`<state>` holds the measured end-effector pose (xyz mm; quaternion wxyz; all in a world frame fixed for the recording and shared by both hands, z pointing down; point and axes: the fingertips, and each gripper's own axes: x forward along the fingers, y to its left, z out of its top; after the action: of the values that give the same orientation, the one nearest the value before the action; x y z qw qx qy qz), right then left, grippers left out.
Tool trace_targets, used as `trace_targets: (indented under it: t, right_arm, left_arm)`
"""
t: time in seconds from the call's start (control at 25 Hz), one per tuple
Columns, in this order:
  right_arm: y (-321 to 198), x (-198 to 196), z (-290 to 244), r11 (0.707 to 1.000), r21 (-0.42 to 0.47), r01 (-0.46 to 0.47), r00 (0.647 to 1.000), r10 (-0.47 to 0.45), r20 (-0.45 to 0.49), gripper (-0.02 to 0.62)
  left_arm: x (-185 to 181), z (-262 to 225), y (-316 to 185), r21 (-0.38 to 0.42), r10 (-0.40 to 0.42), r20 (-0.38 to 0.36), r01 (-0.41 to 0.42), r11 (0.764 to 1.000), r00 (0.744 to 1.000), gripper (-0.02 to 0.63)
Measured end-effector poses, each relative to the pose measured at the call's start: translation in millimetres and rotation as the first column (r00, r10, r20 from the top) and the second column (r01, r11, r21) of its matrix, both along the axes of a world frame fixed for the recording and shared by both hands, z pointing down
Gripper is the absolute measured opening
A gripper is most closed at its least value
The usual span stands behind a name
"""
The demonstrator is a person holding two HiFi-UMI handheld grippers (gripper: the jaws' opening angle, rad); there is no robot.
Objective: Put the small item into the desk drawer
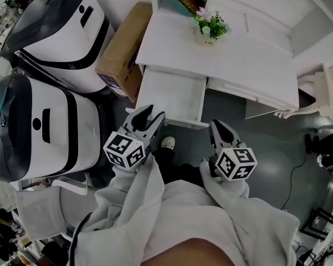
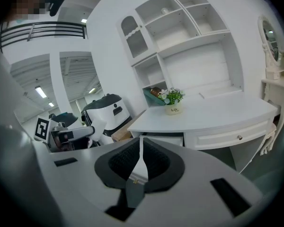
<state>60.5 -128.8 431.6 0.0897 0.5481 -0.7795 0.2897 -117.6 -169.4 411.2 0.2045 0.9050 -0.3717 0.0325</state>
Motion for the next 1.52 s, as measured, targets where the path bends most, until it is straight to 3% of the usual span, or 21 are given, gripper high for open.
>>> trace_targets:
  t: [0.24,0.44,0.64,0.88,1.04,1.28,1.52]
  right_arm:
    - [-32.9,4.0,7.1,0.999,-0.014,-0.038,0.999,0.038,0.018,0.044]
    - [-51.2,7.2,17.2,0.998,-0.036,-0.057,0.998,0.057,0.013,0.044]
    - [-57.4,18.0,24.7,0.996,-0.069,-0.052,0.999,0.052,0.000,0.044]
    - [-69.6,32.8,34.0,0.994,-0.107,-0.018,1.000,0.017,-0.010,0.044]
    - [-79.1,44.7,40.2,0.992,-0.126,-0.004,1.000,0.002,-0.019,0.044]
    - [-84.0,58.8,50.0,0.987,-0.160,0.001,1.000,-0.005,-0.023,0.044]
    - [-88.7,65.3,63.9,0.980,-0.197,-0.001,1.000,-0.003,-0.019,0.044]
  left_arm:
    - [26.3,17.5,-40.4,-0.015,0.168,0.104,-0.167,0.986,0.980,0.169]
    - [53.8,34.8,-67.6,-0.027,0.314,0.198,-0.315,0.949,0.929,0.169]
    - [86.1,69.3,-84.7,-0.121,0.430,0.252,-0.413,0.903,0.867,0.169]
    - [115.8,123.8,-106.0,-0.215,0.494,0.411,-0.446,0.869,0.766,0.169]
    - [132.8,159.3,-114.3,-0.288,0.547,0.455,-0.465,0.837,0.702,0.169]
    - [148.3,212.3,-125.4,-0.383,0.590,0.490,-0.449,0.807,0.642,0.169]
    - [159.9,263.9,-133.8,-0.463,0.607,0.491,-0.402,0.790,0.625,0.169]
